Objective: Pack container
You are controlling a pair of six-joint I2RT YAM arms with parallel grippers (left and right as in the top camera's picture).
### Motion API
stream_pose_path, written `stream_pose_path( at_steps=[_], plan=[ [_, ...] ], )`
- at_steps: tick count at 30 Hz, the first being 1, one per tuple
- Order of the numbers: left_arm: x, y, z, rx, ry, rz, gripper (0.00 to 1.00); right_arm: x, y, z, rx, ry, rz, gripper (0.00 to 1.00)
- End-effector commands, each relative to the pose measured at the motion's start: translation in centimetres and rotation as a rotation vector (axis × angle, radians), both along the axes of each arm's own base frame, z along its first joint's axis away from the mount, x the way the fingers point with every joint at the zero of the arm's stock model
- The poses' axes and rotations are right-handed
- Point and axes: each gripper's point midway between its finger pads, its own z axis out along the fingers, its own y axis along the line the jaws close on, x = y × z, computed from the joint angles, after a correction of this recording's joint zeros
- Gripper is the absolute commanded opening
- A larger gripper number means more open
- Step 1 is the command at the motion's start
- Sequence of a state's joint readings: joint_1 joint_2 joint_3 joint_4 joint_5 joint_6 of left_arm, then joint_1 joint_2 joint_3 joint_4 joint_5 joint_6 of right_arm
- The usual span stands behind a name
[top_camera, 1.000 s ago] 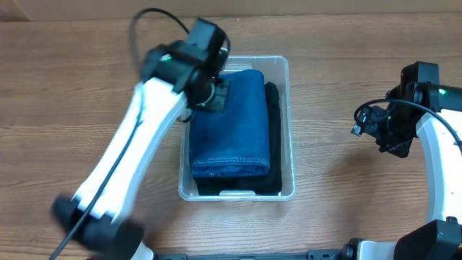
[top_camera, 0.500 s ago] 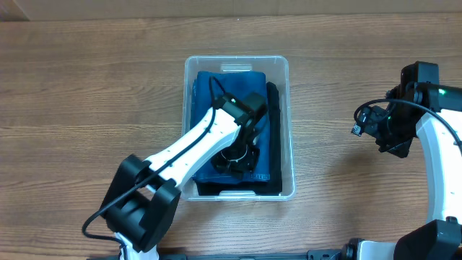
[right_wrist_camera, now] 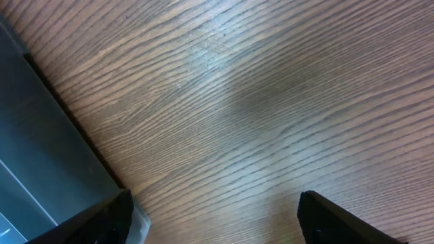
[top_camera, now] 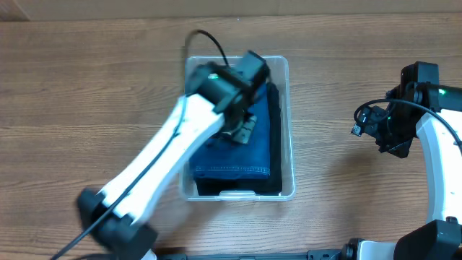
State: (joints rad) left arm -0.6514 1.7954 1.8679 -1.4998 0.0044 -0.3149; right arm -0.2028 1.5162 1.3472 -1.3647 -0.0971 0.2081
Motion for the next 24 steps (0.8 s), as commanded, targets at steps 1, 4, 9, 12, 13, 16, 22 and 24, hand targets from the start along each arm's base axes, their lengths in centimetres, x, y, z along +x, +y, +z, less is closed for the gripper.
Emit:
stream_pose_path(
  at_steps=[1, 4, 9, 12, 13, 16, 22, 24],
  plan=[
    [2.3, 7.4, 6.5, 0.03, -0.244, 0.204, 0.76, 0.1, 0.0, 0.1, 0.002, -0.006, 0.007, 0.82],
    [3.2, 13.0, 8.5, 0.034, -0.308, 0.399, 1.0, 0.8, 2.0, 0.3, 0.047, -0.042, 0.116, 0.88],
    [4.7, 23.6, 8.8, 0.061, -0.33, 0.812, 1.0, 5.2, 5.7, 1.9, -0.015, -0.228, 0.289, 1.0],
    [4.9, 27.4, 8.0, 0.058, -0.316, 1.015, 1.0, 8.3, 7.5, 3.3, -0.091, -0.379, 0.455, 1.0],
    [4.9, 28.0, 7.9, 0.063, -0.311, 1.032, 1.0, 8.9, 8.0, 3.6, -0.096, -0.41, 0.474, 1.0],
    [4.9, 29.2, 7.4, 0.09, -0.295, 1.022, 1.0, 10.8, 9.3, 4.9, -0.08, -0.509, 0.475, 1.0],
    [3.3, 27.2, 8.0, 0.029, -0.297, 0.791, 1.0, 7.5, 9.6, 6.9, -0.016, -0.499, 0.417, 1.0],
    [0.9, 26.5, 7.8, -0.002, -0.359, 0.752, 1.0, 5.9, 9.1, 10.0, -0.051, -0.603, 0.407, 1.0]
  ],
)
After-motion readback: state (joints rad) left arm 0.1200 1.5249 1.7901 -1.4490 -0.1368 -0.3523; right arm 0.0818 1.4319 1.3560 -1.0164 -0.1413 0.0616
